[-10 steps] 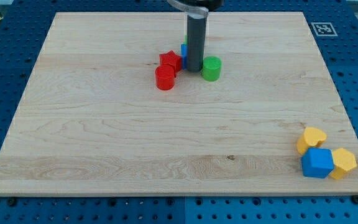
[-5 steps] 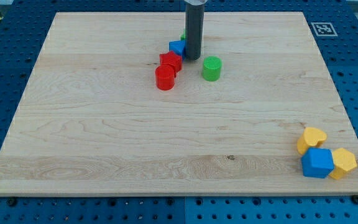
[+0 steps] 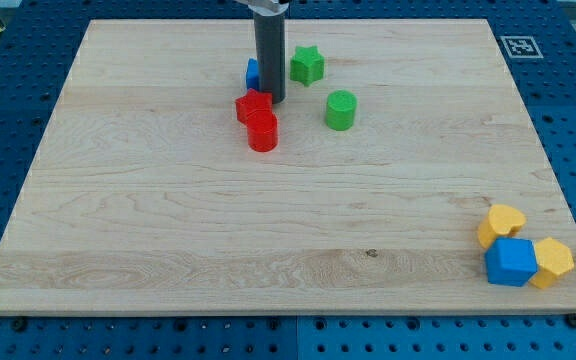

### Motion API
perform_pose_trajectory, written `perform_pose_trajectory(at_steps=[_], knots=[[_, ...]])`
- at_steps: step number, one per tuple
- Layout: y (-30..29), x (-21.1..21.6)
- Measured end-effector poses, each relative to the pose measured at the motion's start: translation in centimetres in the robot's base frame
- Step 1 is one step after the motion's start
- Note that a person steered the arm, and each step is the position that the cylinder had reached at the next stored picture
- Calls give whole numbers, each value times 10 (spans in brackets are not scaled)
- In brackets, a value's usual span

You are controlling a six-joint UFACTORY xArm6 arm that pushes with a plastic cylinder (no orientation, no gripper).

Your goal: Move blue triangle towards up

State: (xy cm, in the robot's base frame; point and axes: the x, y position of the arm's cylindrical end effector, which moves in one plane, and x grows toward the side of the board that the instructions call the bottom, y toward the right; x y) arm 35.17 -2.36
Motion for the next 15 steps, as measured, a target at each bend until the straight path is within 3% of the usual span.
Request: perform_pose_trajectory(at_steps=[6, 11, 15], knots=[[-43, -79], [-70, -80], [-71, -57]])
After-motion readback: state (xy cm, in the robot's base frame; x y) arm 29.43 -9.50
